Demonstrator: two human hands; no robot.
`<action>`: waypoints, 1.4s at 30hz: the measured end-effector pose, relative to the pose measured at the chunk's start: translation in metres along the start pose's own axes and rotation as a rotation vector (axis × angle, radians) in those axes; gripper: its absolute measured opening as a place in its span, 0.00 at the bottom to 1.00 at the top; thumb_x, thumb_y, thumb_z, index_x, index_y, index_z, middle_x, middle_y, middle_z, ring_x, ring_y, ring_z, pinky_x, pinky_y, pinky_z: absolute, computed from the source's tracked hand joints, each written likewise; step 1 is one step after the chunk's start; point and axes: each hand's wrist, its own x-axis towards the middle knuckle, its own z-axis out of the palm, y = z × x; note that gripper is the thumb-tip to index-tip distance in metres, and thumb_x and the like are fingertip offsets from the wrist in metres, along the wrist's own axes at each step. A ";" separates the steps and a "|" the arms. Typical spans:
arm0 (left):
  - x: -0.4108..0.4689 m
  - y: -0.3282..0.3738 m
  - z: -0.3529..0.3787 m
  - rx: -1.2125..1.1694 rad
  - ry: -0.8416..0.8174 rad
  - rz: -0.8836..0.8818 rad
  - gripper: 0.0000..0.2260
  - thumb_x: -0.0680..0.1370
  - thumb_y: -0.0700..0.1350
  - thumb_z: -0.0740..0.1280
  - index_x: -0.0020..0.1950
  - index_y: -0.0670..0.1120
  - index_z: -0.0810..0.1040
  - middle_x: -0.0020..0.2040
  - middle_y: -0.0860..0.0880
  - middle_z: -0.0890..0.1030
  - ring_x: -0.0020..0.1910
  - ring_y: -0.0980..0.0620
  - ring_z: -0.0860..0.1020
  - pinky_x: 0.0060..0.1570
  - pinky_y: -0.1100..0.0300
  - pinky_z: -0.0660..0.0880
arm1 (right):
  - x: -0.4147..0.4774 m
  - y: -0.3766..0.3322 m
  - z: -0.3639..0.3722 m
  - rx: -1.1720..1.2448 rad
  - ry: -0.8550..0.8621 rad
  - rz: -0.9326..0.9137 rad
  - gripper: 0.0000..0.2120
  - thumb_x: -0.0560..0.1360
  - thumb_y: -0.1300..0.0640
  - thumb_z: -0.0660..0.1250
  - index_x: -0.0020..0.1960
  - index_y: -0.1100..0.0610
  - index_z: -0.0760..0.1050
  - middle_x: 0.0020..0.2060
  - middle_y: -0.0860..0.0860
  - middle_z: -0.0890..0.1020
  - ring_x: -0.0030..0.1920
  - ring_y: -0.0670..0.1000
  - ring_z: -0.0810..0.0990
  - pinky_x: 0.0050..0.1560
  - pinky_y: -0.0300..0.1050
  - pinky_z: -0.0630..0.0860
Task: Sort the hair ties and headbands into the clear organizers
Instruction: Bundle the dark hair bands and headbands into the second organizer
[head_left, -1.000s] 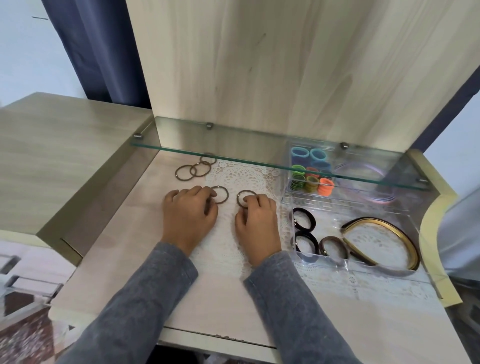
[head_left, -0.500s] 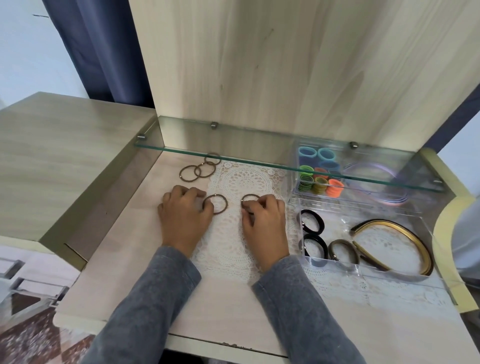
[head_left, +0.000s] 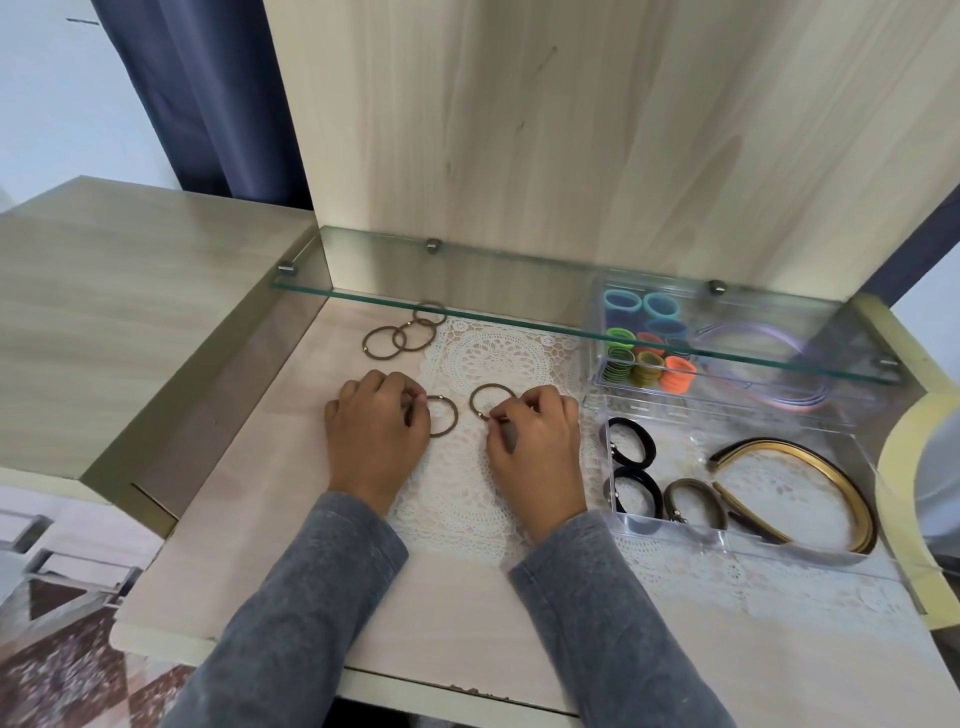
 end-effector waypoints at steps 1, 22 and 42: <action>0.000 -0.001 0.000 0.007 0.005 0.020 0.02 0.76 0.44 0.69 0.47 0.49 0.81 0.44 0.50 0.80 0.46 0.44 0.76 0.46 0.53 0.66 | 0.000 0.000 0.000 -0.003 0.000 0.000 0.04 0.72 0.58 0.70 0.47 0.57 0.81 0.46 0.52 0.74 0.50 0.52 0.67 0.50 0.49 0.71; -0.001 -0.016 -0.014 -0.086 -0.005 0.350 0.04 0.78 0.43 0.70 0.49 0.52 0.78 0.45 0.58 0.79 0.45 0.51 0.76 0.46 0.54 0.69 | 0.002 0.005 0.001 0.103 0.114 0.054 0.03 0.74 0.64 0.67 0.46 0.57 0.78 0.45 0.52 0.73 0.49 0.51 0.66 0.49 0.42 0.65; -0.006 -0.018 -0.016 -0.212 -0.057 0.156 0.14 0.73 0.39 0.58 0.51 0.52 0.79 0.47 0.56 0.78 0.49 0.51 0.77 0.53 0.46 0.72 | 0.002 0.003 -0.007 0.252 -0.140 -0.094 0.05 0.75 0.58 0.69 0.47 0.48 0.80 0.44 0.48 0.67 0.49 0.49 0.64 0.52 0.46 0.69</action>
